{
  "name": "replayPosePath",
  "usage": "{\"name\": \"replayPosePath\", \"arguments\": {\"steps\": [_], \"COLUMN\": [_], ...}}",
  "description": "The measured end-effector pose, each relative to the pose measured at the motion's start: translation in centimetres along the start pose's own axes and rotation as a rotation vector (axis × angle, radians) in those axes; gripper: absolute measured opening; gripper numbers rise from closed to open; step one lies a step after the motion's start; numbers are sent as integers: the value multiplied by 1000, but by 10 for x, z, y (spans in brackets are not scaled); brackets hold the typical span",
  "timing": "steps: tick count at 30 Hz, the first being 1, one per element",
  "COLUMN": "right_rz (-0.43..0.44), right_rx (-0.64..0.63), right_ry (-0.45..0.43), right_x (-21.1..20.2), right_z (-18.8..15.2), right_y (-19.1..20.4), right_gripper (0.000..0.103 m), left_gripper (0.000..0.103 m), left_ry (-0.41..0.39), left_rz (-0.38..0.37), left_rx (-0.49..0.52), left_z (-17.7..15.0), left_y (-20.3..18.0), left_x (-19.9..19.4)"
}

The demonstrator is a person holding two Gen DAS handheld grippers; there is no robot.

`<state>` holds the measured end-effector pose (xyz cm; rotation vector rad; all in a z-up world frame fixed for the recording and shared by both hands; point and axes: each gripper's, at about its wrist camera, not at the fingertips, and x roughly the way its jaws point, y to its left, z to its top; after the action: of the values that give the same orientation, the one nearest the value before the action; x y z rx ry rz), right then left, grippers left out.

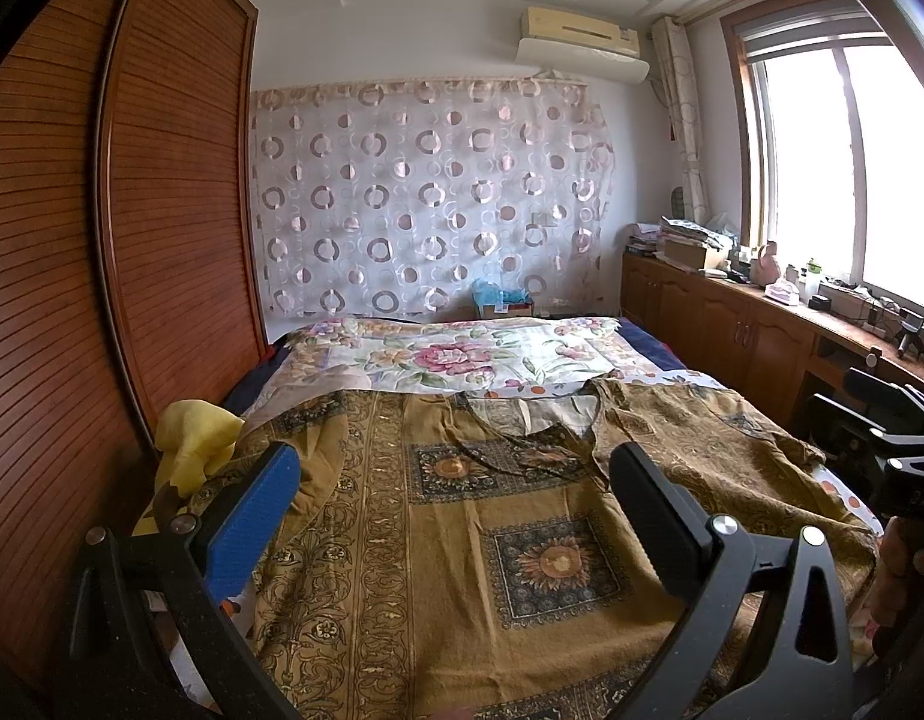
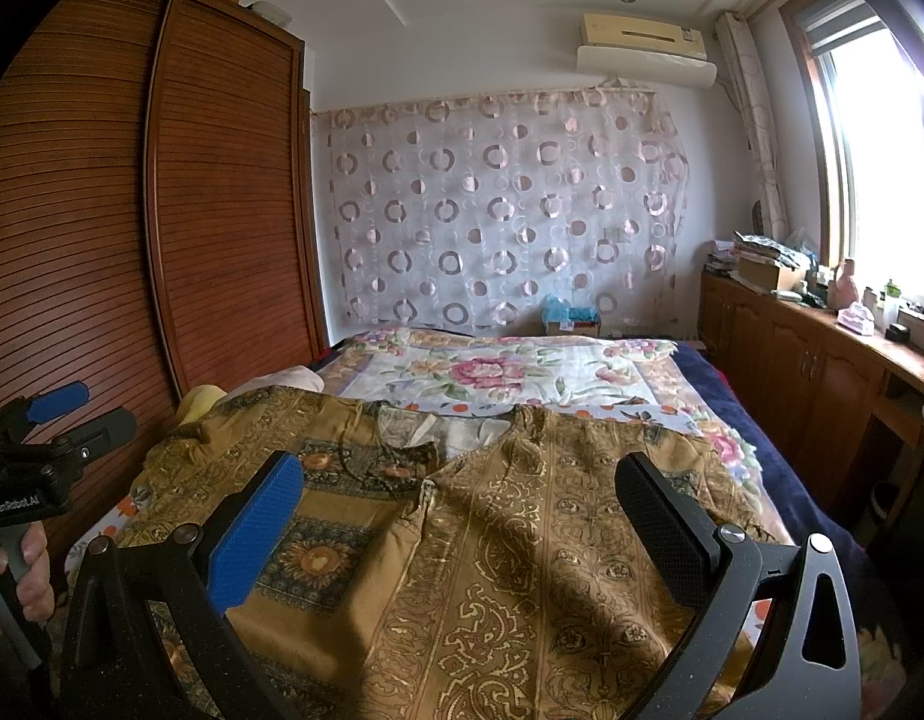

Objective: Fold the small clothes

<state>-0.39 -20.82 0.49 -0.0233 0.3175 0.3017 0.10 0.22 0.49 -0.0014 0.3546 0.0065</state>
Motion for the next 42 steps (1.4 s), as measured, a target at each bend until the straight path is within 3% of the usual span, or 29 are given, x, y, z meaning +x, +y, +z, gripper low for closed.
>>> {"name": "replayPosePath", "arguments": {"steps": [15,27,42], "right_rz": [36,44,129], "right_rx": [12,-21,-78], "right_ry": [15,47,51], "right_x": [9,26,53], "right_z": [-3,-2,11], "right_y": [-1,6,19], "right_gripper": [103,103,103], "left_gripper": [103,103,103], "left_ry": [23,87,130], "left_rz": [14,52,75], "left_rx": [1,-13,1], "left_z": [0,-13,-13], "left_y": [9,39,84], "left_x": [-7,13,38]}}
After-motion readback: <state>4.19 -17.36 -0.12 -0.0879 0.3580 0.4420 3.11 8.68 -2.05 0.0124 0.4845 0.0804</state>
